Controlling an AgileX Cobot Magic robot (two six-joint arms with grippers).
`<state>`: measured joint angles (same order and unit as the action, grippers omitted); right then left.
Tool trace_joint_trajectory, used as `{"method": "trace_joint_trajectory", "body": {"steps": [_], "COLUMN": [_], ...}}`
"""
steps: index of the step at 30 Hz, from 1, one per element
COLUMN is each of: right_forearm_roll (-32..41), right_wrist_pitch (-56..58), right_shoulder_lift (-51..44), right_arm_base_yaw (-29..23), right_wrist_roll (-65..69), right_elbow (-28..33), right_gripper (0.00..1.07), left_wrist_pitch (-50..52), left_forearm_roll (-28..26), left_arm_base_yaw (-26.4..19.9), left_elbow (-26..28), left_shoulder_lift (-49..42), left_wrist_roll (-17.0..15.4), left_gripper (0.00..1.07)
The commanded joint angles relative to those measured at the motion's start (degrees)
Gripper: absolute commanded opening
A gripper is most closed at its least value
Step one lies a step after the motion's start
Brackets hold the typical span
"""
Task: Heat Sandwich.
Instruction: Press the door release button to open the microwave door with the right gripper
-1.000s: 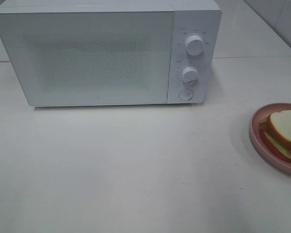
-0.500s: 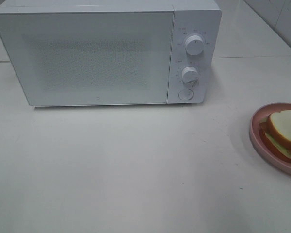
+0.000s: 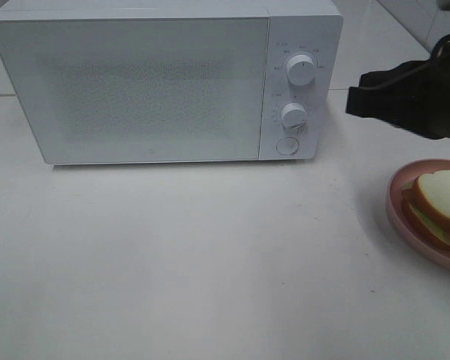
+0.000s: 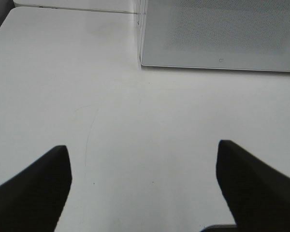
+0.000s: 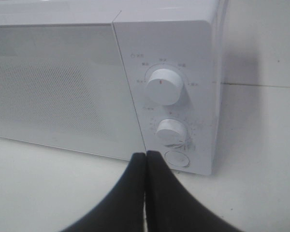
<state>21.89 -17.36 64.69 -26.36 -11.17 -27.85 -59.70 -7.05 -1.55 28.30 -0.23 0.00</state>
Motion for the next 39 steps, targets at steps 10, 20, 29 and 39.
{"method": "trace_joint_trajectory", "body": {"steps": [10,20,29,39], "right_forearm_roll": [-0.11,-0.52,-1.89,-3.04], "right_wrist_pitch": [-10.43,-20.11,-30.65,-47.5], "right_shoulder_lift": [14.84,28.42,35.75,42.8], "right_arm_base_yaw": [-5.84,-5.84,-5.84,-5.84], "right_wrist_roll": [9.45,24.01,37.87,58.73], "right_elbow": [-0.06,-0.11,-0.11,-0.11], "right_gripper": [0.0,0.0,0.03,0.05], "left_wrist_pitch": [0.69,0.69,0.69,0.69], "left_forearm_roll": [-0.11,-0.11,-0.11,-0.11], "left_arm_base_yaw": [0.34,0.34,0.34,0.34], "left_elbow": [-0.17,-0.17,-0.17,-0.17], "left_shoulder_lift": [-1.32,-1.32,-1.32,-1.32], "left_wrist_roll": [0.0,0.0,0.0,0.0], "left_gripper": [0.76,0.76,0.76,0.76]}}
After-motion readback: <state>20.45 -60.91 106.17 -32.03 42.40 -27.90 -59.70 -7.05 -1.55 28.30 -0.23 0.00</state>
